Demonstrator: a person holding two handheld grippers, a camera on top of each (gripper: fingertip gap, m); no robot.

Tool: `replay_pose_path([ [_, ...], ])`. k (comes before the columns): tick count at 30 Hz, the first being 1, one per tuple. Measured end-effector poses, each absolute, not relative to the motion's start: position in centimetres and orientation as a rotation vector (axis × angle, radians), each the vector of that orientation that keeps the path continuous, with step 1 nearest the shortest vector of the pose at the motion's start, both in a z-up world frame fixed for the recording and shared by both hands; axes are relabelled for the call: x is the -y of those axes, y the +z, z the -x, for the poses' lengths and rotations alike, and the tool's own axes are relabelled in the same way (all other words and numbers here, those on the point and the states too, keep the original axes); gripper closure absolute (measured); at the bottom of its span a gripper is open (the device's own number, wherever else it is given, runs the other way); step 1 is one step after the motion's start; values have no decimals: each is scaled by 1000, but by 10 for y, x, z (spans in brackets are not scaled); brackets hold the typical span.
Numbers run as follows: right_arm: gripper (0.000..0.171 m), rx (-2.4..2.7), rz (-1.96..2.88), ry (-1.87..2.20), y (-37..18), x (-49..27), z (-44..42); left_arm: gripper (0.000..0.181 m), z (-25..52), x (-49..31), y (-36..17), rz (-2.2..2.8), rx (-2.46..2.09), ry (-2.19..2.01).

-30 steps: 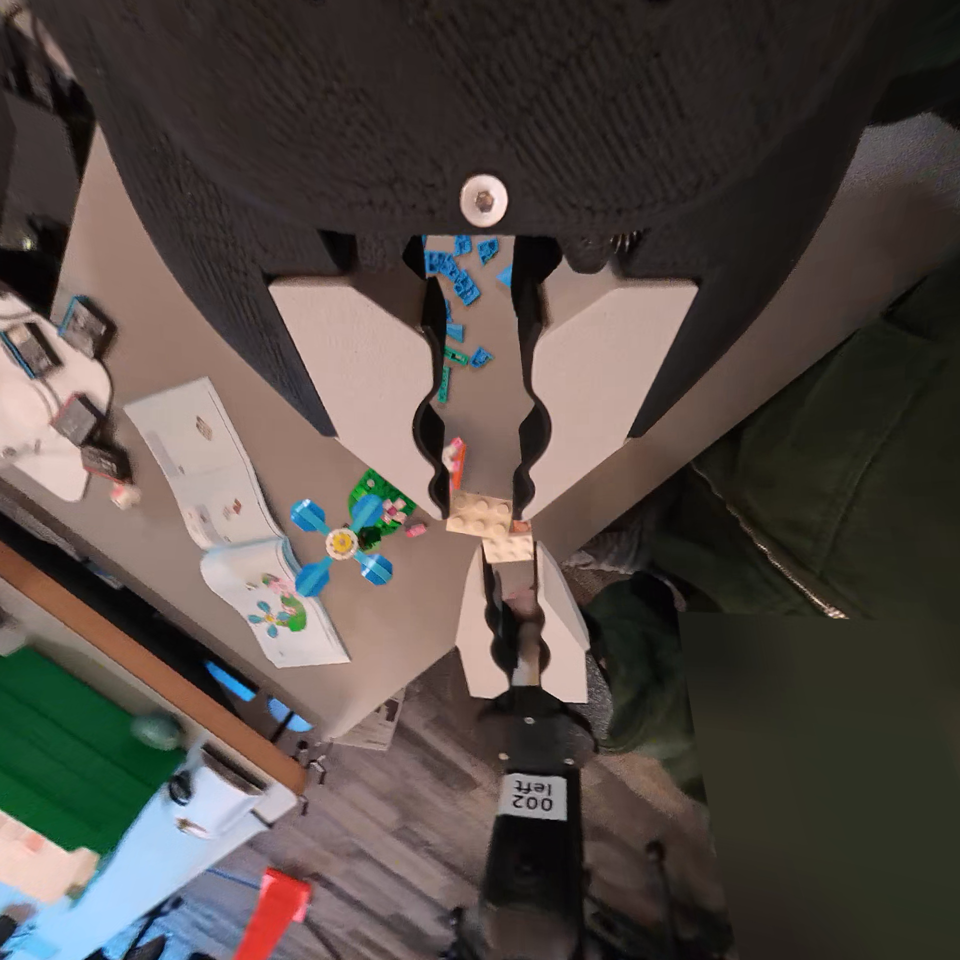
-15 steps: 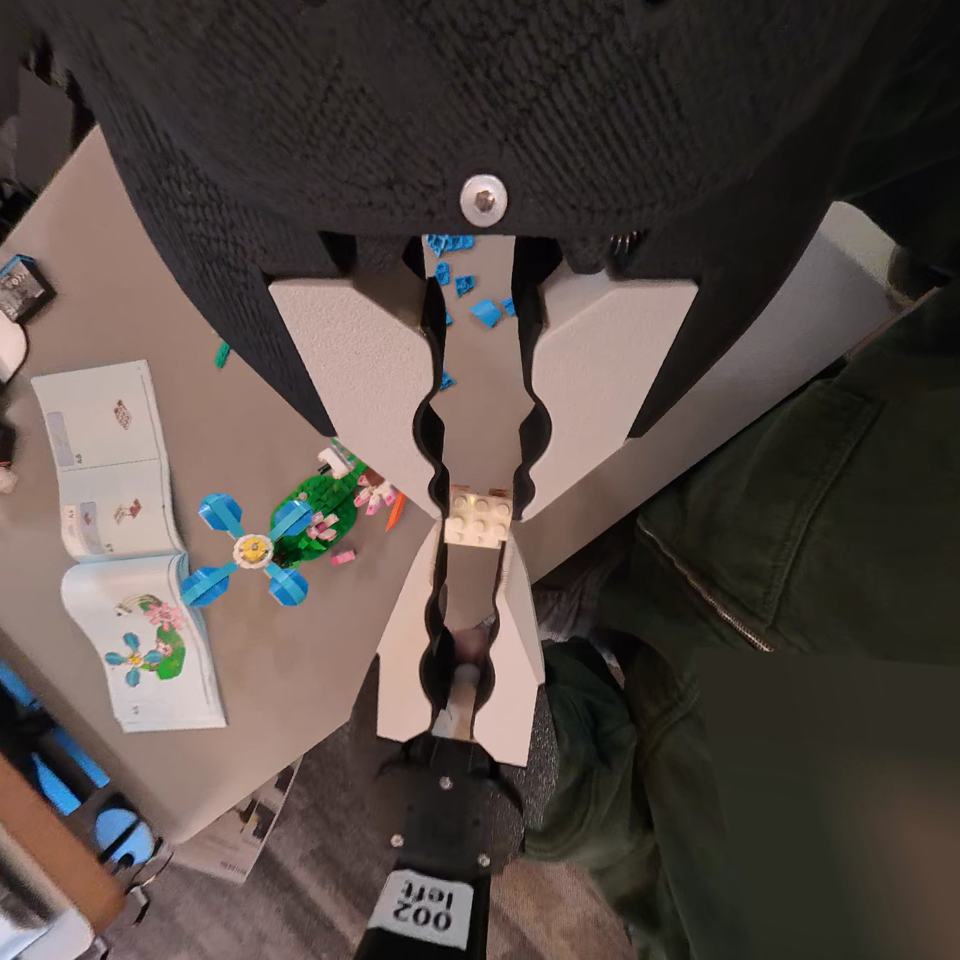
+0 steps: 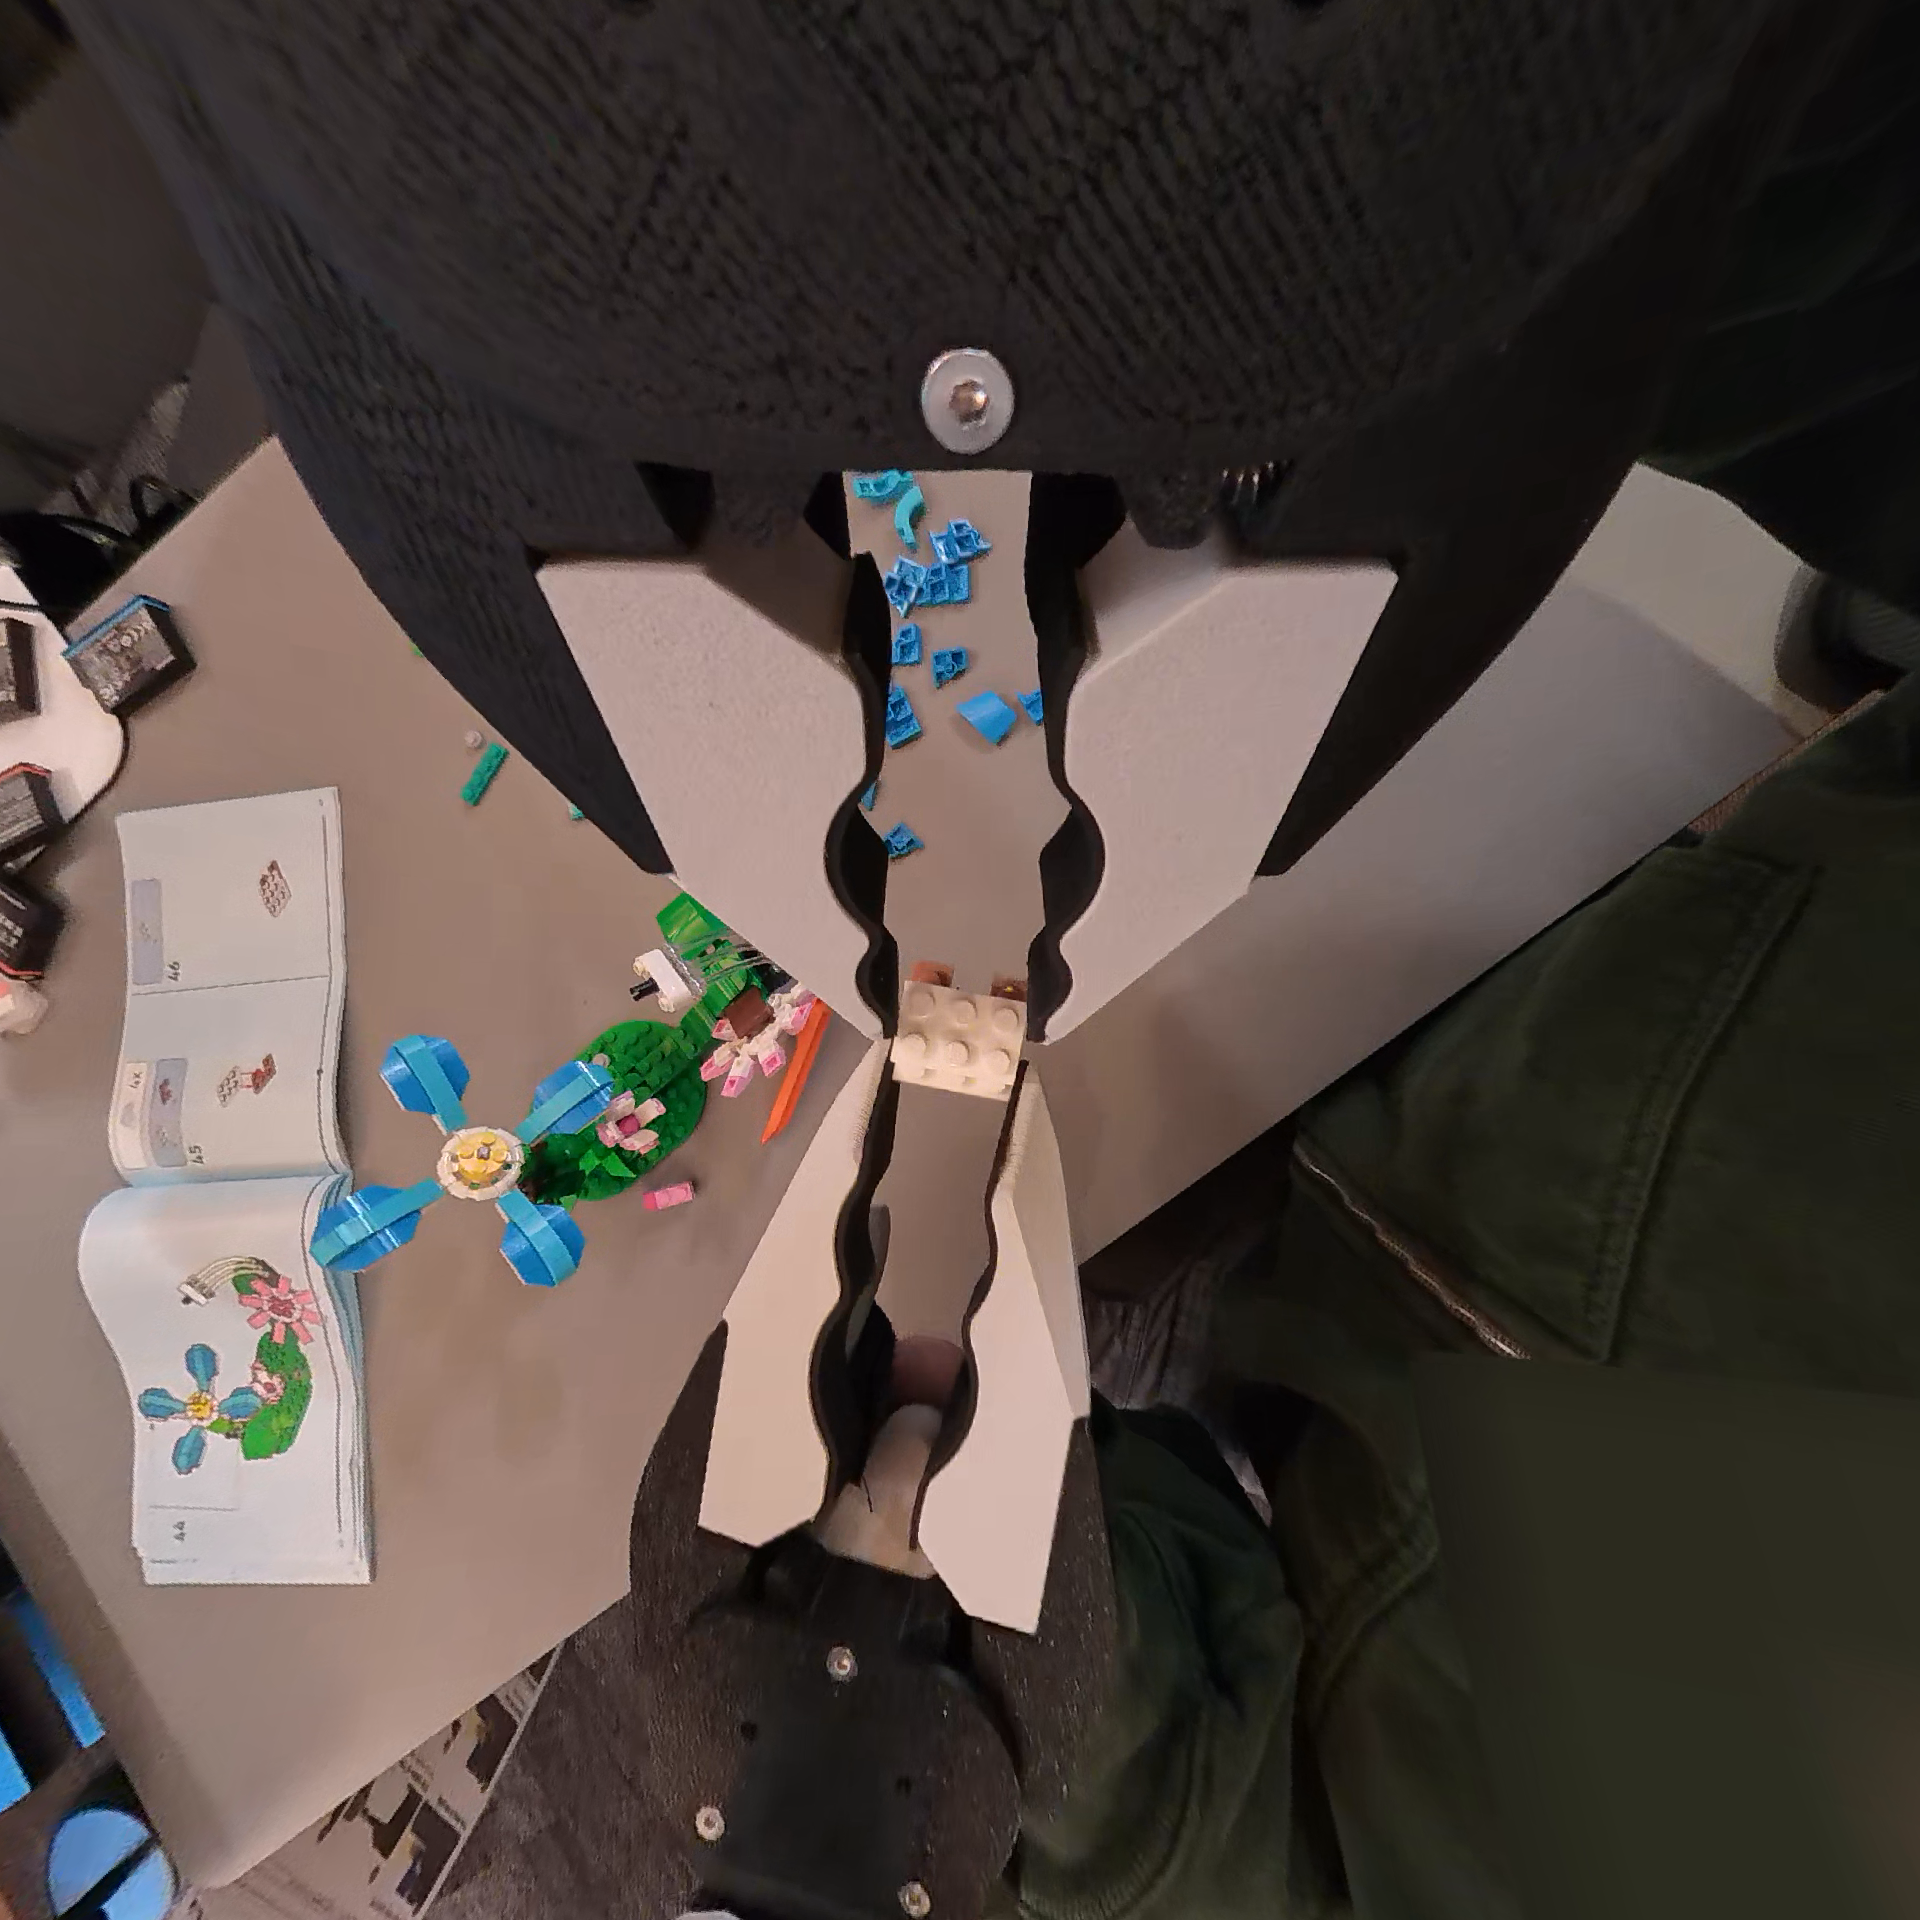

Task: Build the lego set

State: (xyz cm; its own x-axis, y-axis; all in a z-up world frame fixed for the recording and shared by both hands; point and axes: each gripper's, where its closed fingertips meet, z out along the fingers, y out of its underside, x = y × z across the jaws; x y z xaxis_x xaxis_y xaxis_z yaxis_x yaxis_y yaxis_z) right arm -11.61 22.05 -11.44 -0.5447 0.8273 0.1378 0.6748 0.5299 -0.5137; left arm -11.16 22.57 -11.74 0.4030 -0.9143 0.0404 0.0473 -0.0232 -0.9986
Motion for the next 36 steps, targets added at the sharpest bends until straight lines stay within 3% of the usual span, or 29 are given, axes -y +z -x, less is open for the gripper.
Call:
replay_pose_path([
  [7, 146, 2401, 1231, 560, -114, -220, 118, 159, 112, -225, -116, 1365, -848, -949],
  [14, 132, 2284, 1167, 536, -107, -222, 123, 159, 115, -228, -115, 1377, -812, -960],
  [20, 114, 2044, 639, -60, -107, -237, 133, 159, 126, -239, -112, 1419, -704, -980],
  [24, 121, 1917, 438, -392, -116, -244, 137, 159, 130, -243, -111, 1437, -655, -986],
  [30, 126, 1826, 411, -530, -120, -251, 145, 159, 131, -247, -112, 1457, -625, -973],
  [36, 141, 1818, 371, -613, -123, -256, 146, 159, 133, -249, -113, 1469, -608, -960],
])
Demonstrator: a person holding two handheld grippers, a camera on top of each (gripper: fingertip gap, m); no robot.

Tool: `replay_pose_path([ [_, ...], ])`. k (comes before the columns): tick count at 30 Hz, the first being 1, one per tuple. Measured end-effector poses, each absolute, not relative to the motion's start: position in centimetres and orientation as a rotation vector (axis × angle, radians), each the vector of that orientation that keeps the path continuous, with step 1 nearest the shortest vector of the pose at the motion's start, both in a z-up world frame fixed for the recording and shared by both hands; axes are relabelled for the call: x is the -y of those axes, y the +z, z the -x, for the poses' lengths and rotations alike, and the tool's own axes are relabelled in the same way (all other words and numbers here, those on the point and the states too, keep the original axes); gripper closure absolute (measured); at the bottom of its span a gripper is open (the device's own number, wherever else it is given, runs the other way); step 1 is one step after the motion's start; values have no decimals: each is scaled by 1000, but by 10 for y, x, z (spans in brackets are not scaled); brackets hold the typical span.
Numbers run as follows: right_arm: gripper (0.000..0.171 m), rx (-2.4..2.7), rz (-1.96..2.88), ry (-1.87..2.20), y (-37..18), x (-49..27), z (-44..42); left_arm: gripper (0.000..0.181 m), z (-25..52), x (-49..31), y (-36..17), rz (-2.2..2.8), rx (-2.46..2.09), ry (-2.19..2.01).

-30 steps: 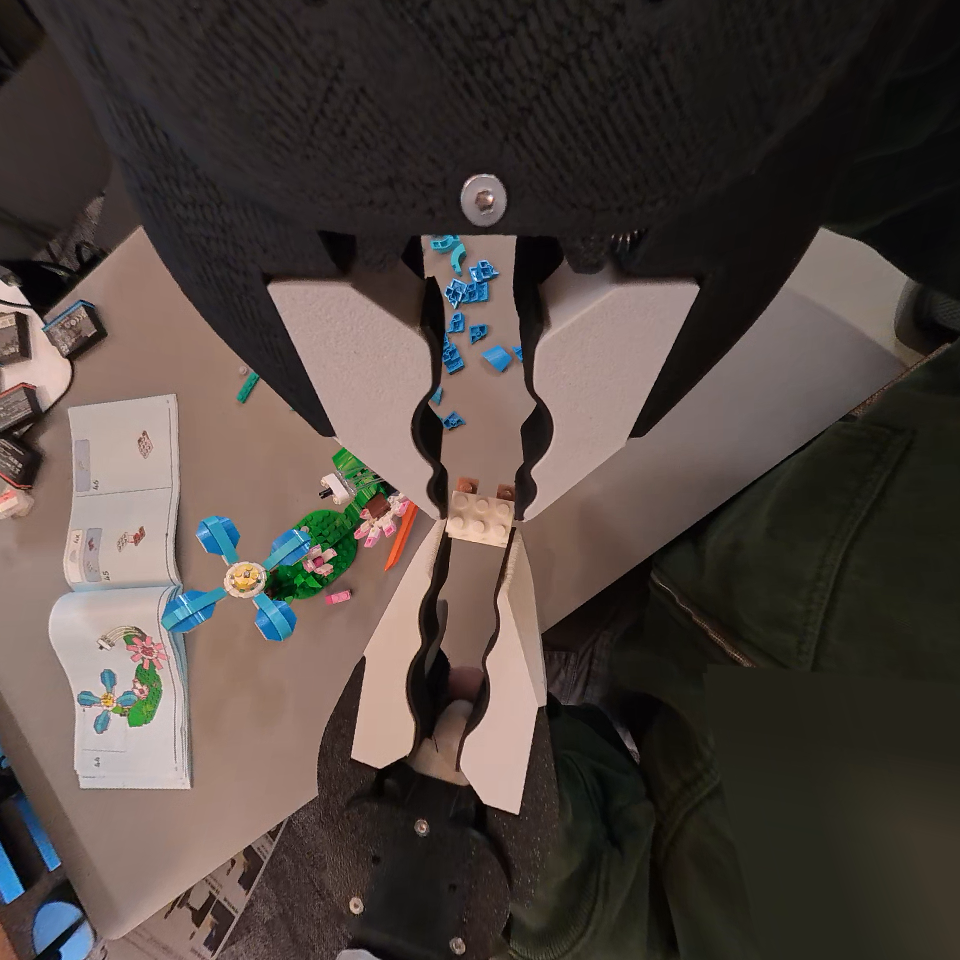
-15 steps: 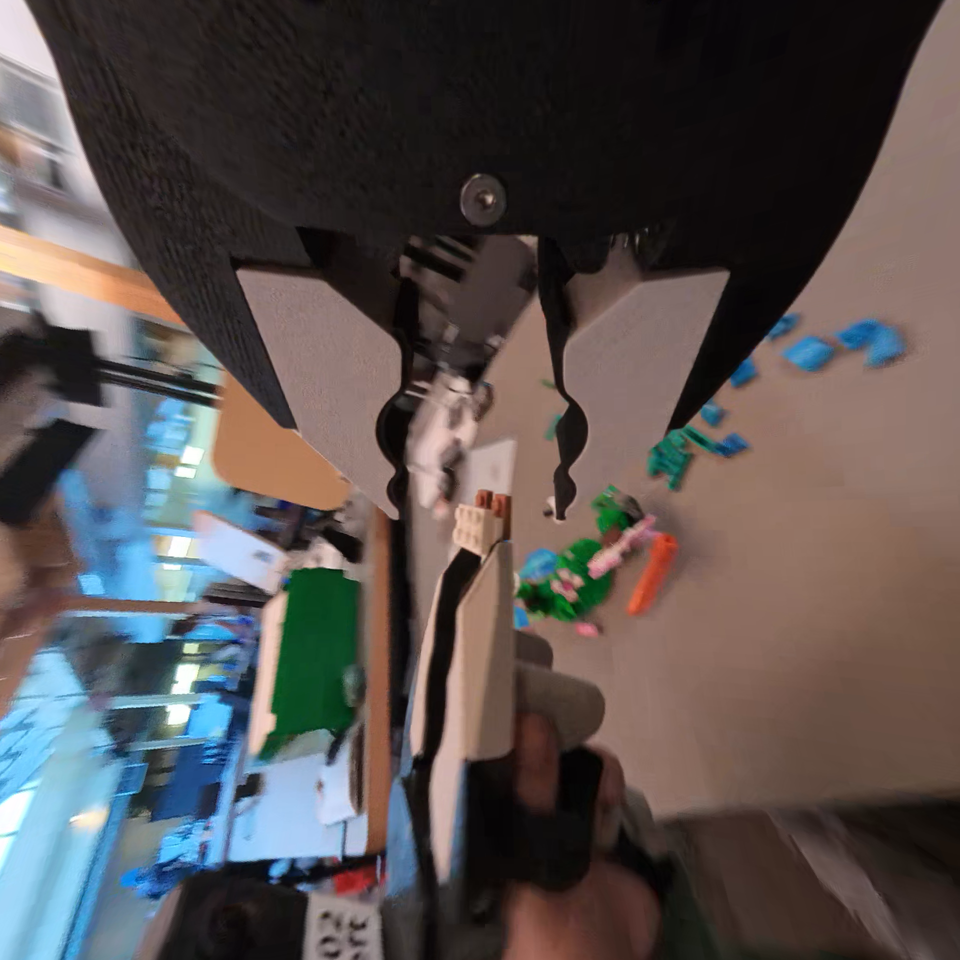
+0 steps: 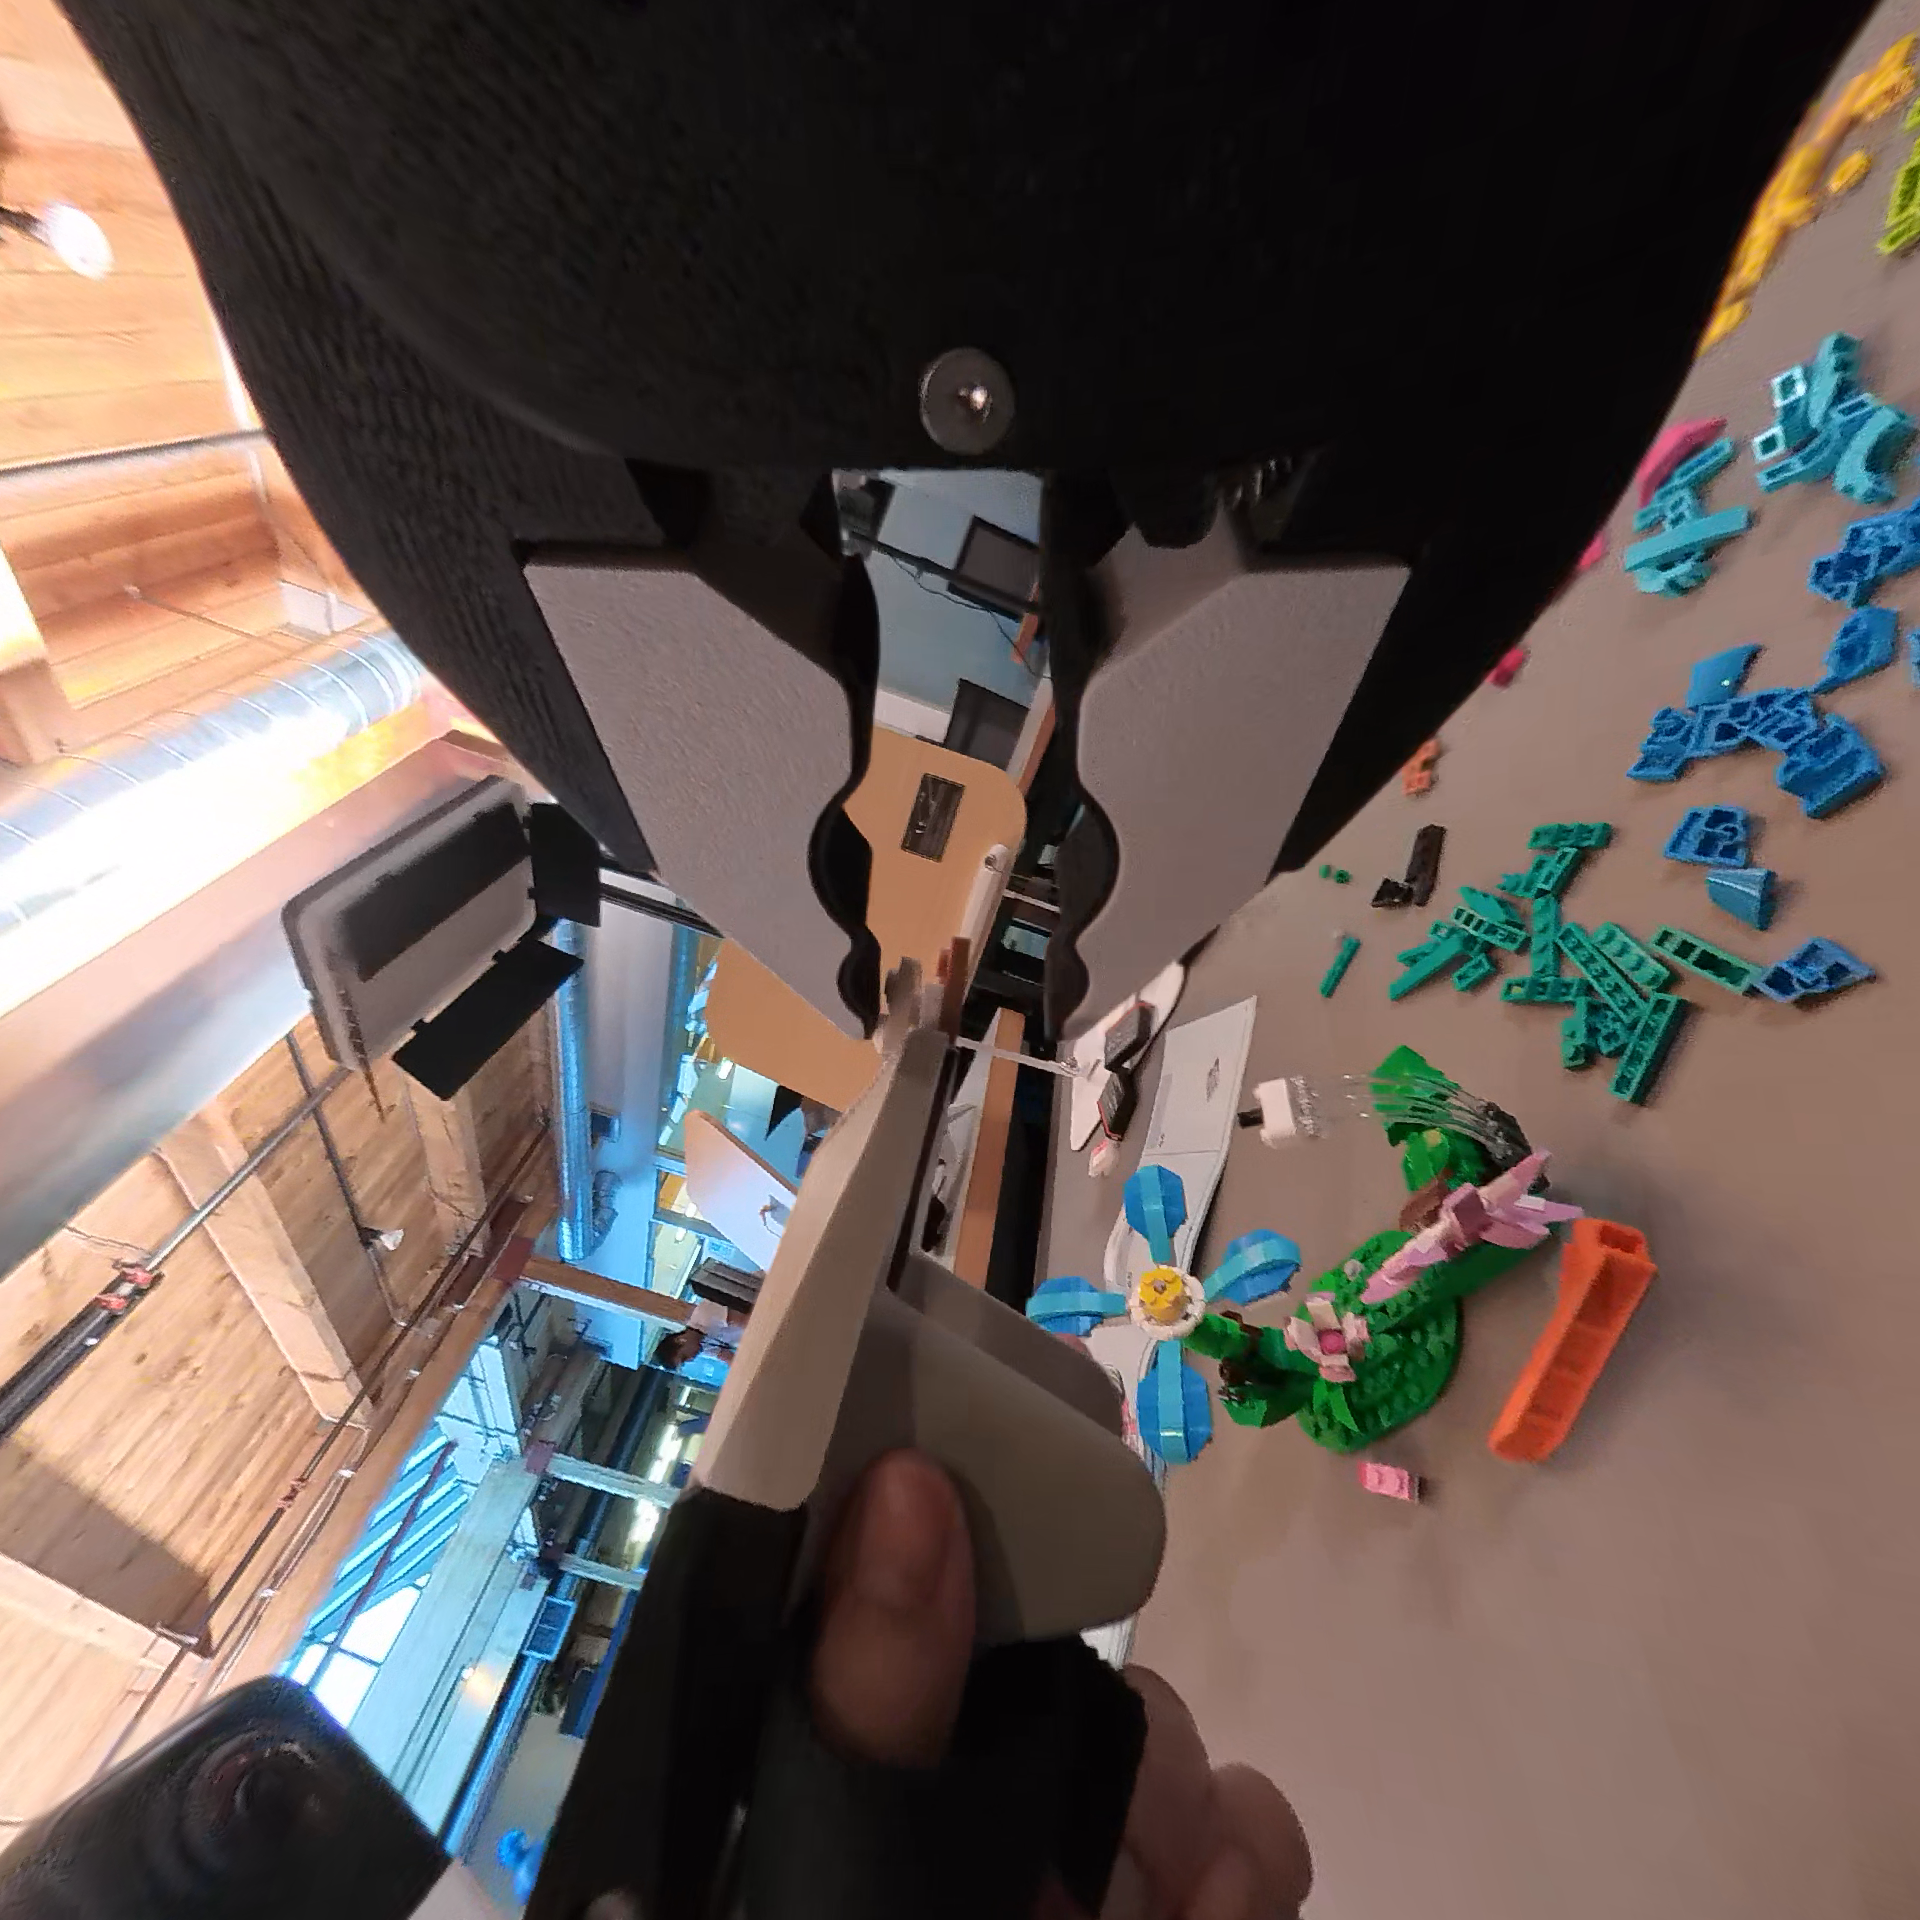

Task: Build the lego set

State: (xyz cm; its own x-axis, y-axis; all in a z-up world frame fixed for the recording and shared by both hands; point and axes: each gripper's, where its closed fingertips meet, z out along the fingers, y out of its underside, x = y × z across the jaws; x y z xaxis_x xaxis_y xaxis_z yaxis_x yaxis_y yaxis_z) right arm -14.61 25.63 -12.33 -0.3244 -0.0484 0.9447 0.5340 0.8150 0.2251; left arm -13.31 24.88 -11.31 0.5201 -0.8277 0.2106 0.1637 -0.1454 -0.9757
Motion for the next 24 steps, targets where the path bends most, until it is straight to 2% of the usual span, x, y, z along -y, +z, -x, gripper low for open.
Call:
replay_pose_path([
  [5, 155, 1799, 324, -685, -120, -260, 143, 159, 131, -250, -116, 1485, -610, -953],
  [24, 163, 1848, 232, -892, -127, -265, 137, 159, 126, -255, -131, 1566, -600, -936],
])
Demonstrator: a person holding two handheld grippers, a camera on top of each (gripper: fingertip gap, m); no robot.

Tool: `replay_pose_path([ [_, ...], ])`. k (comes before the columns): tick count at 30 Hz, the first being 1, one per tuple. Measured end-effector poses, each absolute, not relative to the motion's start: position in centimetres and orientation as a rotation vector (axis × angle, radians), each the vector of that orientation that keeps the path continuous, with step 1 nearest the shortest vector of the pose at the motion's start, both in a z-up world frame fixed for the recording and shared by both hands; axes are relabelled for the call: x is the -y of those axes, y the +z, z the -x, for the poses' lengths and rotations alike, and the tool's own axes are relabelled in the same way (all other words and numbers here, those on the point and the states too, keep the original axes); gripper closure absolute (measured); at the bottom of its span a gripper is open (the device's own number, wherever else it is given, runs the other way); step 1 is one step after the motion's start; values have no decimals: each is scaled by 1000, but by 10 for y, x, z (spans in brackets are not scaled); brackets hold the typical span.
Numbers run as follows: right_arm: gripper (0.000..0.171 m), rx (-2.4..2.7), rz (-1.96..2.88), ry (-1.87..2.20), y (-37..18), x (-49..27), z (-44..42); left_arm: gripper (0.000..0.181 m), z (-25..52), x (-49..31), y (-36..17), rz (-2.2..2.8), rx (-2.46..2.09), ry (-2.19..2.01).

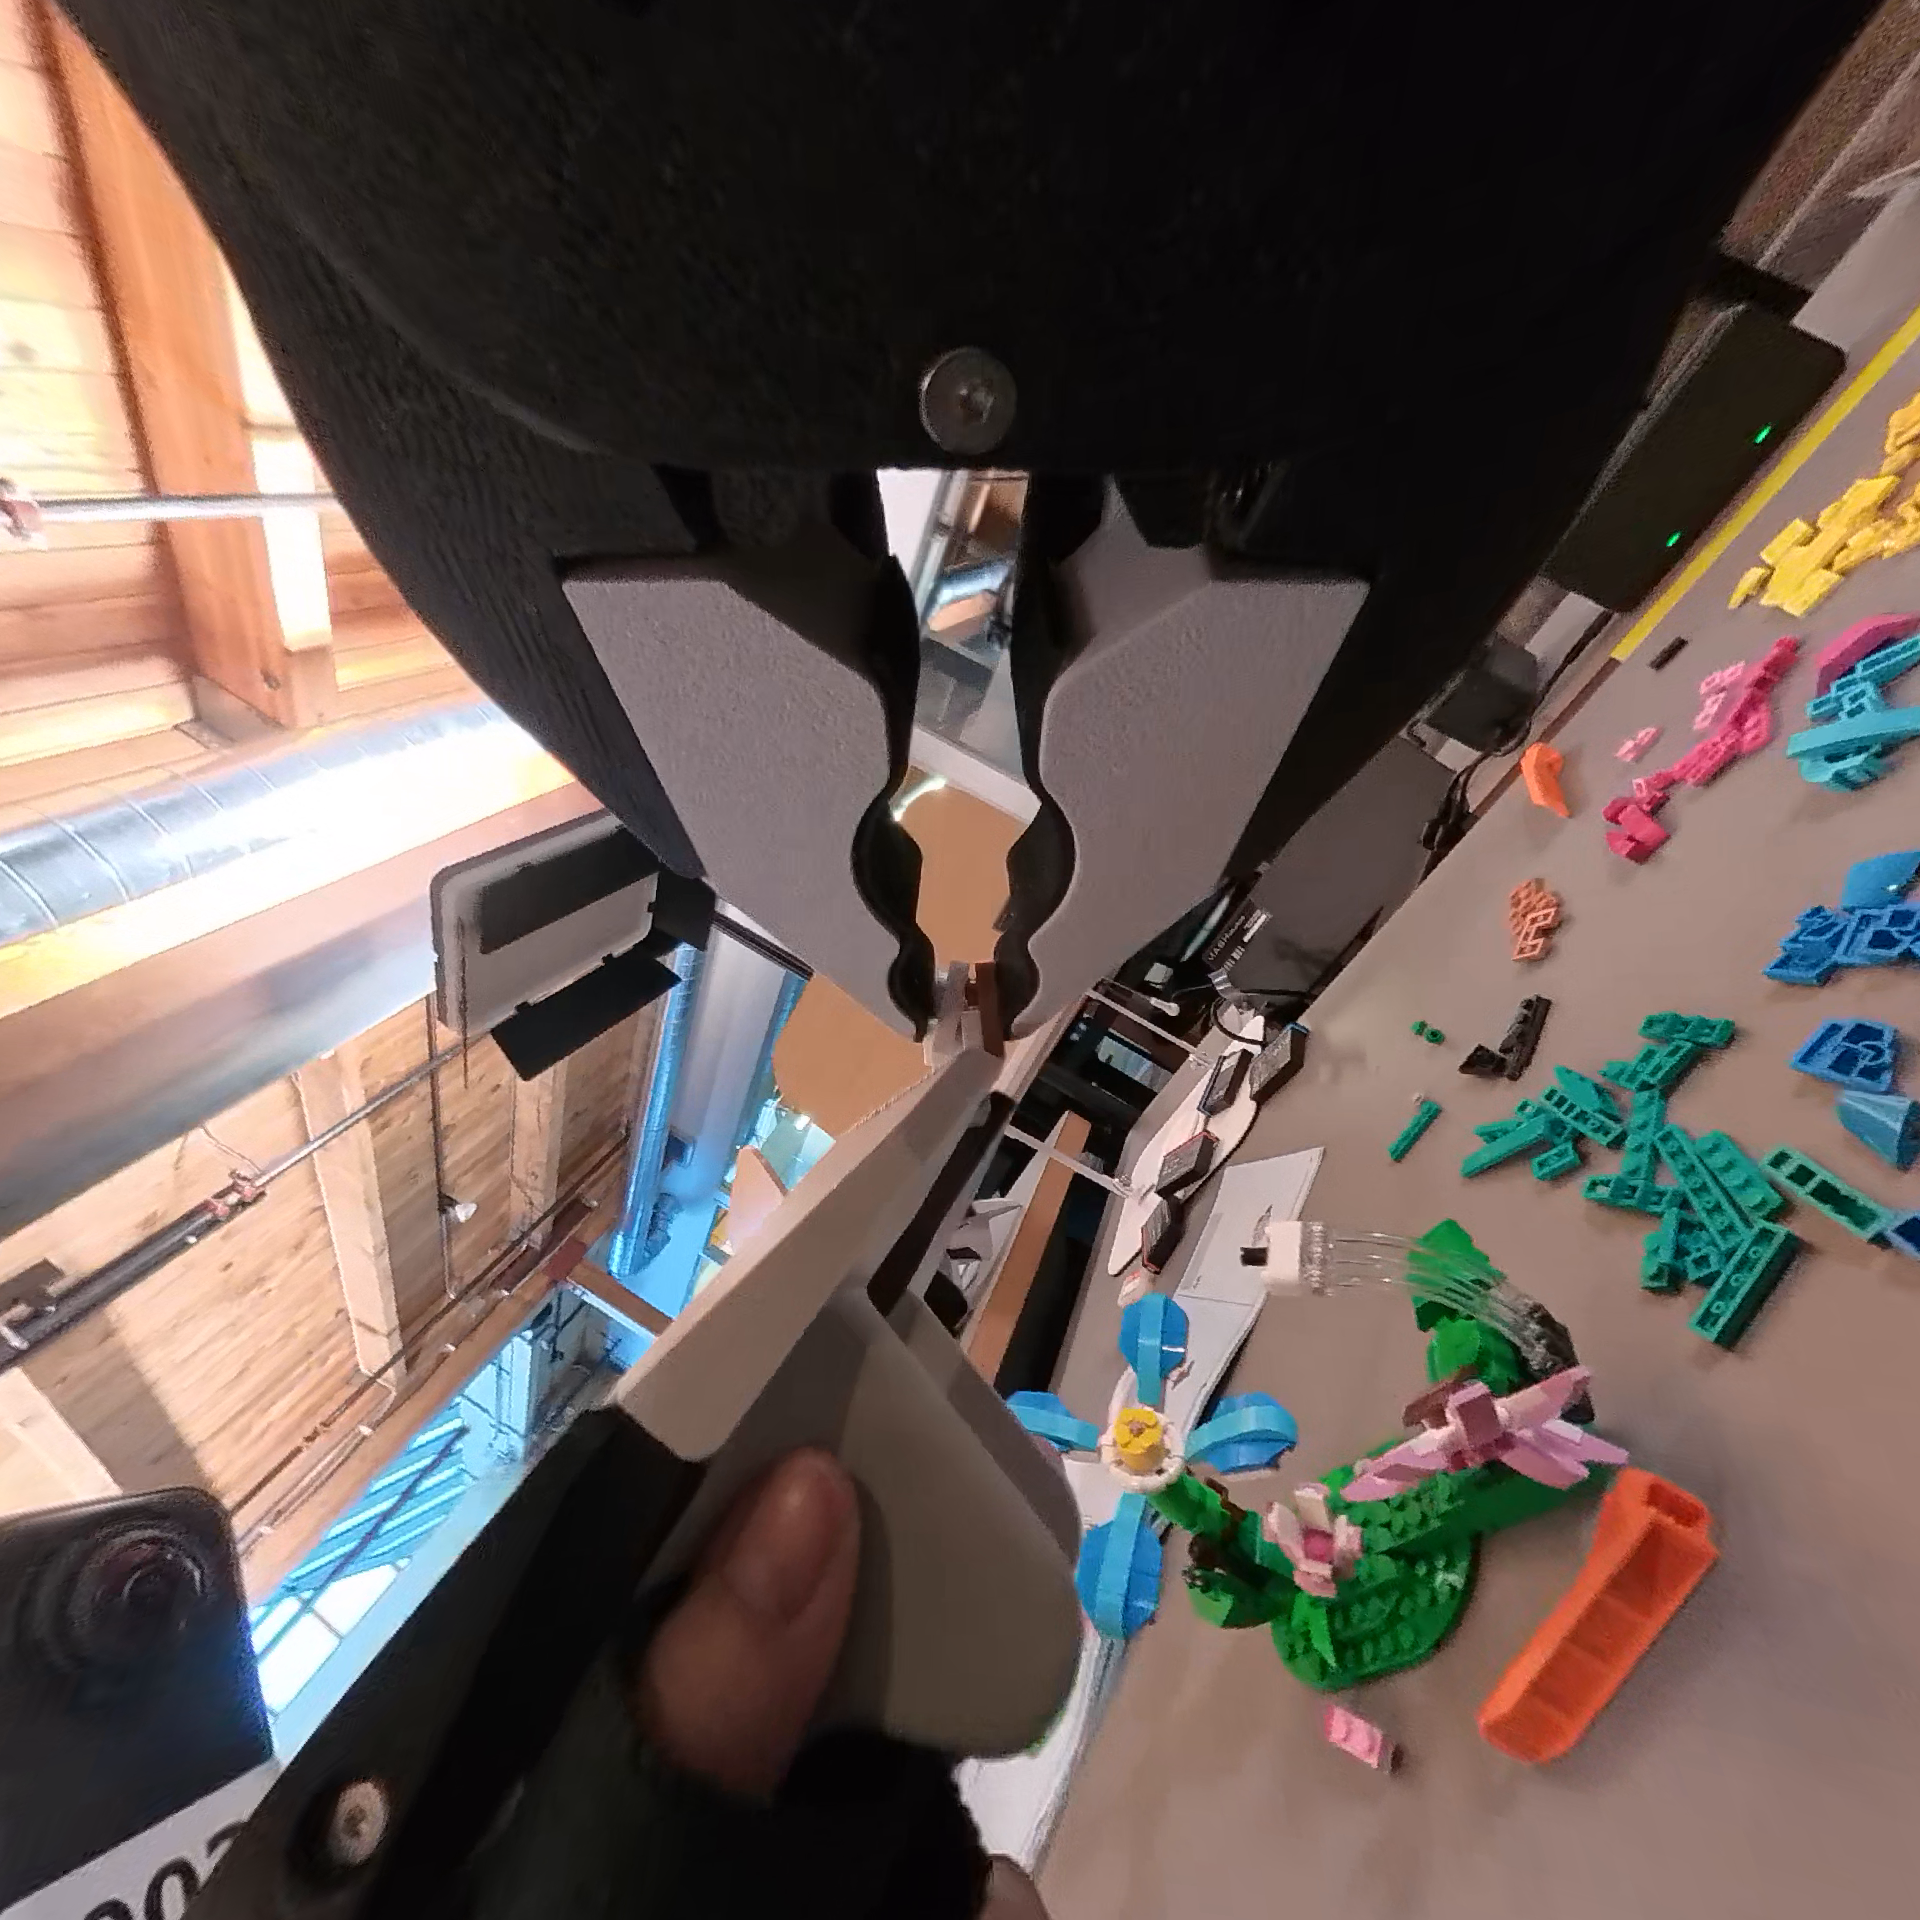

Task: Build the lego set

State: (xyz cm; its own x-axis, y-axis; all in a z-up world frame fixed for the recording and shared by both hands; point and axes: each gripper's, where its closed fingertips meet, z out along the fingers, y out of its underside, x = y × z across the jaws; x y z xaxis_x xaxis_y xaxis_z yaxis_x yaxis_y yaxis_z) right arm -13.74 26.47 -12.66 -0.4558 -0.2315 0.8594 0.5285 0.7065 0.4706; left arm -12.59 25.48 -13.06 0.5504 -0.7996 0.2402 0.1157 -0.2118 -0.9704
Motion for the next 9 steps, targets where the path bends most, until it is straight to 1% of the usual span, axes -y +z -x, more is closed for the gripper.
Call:
replay_pose_path([
  [3, 162, 1856, 328, -786, -124, -263, 136, 159, 125, -254, -126, 1511, -619, -899],
  [5, 163, 1891, 481, -599, -126, -260, 134, 154, 125, -252, -115, 1398, -679, -741],
  [8, 162, 1916, 632, -373, -128, -253, 134, 137, 121, -238, -105, 1214, -861, -465],
  [9, 162, 1923, 658, -331, -128, -252, 133, 139, 119, -235, -107, 1180, -916, -387],
])
